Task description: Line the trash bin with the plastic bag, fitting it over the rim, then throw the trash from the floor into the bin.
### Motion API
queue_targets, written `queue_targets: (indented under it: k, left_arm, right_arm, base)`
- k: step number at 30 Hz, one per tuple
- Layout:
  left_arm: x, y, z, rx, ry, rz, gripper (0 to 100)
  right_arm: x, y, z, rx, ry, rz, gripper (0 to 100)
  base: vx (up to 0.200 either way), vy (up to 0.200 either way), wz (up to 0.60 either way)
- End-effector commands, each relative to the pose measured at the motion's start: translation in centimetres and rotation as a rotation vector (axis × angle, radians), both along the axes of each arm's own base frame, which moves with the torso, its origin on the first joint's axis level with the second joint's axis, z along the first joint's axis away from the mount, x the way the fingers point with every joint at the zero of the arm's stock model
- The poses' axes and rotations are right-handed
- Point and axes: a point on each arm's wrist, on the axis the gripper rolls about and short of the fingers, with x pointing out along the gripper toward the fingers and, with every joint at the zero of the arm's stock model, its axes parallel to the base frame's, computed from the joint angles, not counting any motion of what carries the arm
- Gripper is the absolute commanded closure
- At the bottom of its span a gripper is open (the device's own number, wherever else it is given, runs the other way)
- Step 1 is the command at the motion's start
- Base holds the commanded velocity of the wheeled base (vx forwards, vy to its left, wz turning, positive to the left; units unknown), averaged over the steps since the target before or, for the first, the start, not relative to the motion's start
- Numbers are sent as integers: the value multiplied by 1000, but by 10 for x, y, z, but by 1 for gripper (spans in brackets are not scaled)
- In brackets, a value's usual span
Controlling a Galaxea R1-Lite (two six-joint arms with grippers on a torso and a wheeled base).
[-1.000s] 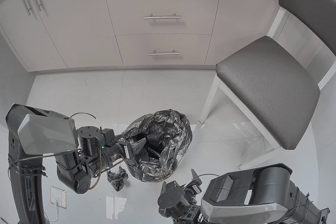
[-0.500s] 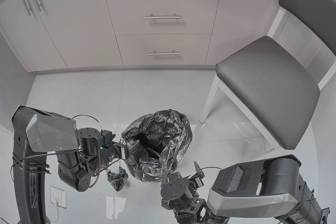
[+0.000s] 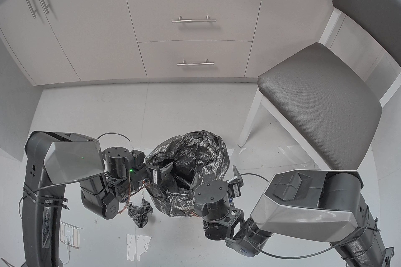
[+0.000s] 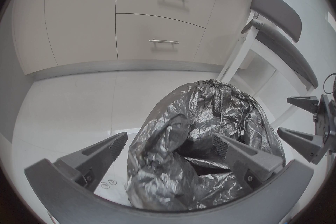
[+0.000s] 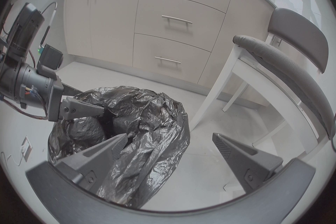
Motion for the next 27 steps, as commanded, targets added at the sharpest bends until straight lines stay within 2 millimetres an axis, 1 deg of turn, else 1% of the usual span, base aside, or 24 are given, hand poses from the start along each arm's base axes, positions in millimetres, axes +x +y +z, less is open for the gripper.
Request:
queue_targets:
  k: [1, 7, 9, 15, 27]
  left_arm:
    - [20, -5, -1, -3, -16, 9, 0]
    - [39, -9, -3, 74, -14, 26, 0]
    - [42, -9, -3, 83, -18, 27, 0]
    - [56, -10, 1, 115, -45, 119, 0]
    - [59, -14, 1, 129, -85, 190, 0]
  right_arm:
    - [11, 0, -1, 12, -16, -19, 0]
    - [11, 1, -1, 16, -18, -18, 0]
    - [11, 1, -1, 16, -18, -18, 0]
    - [11, 1, -1, 20, -22, -18, 0]
    - [12, 2, -4, 26, -28, -17, 0]
  base:
    - [0, 0, 0]
    - [0, 0, 0]
    - [0, 0, 0]
    - [0, 0, 0]
    - [0, 0, 0]
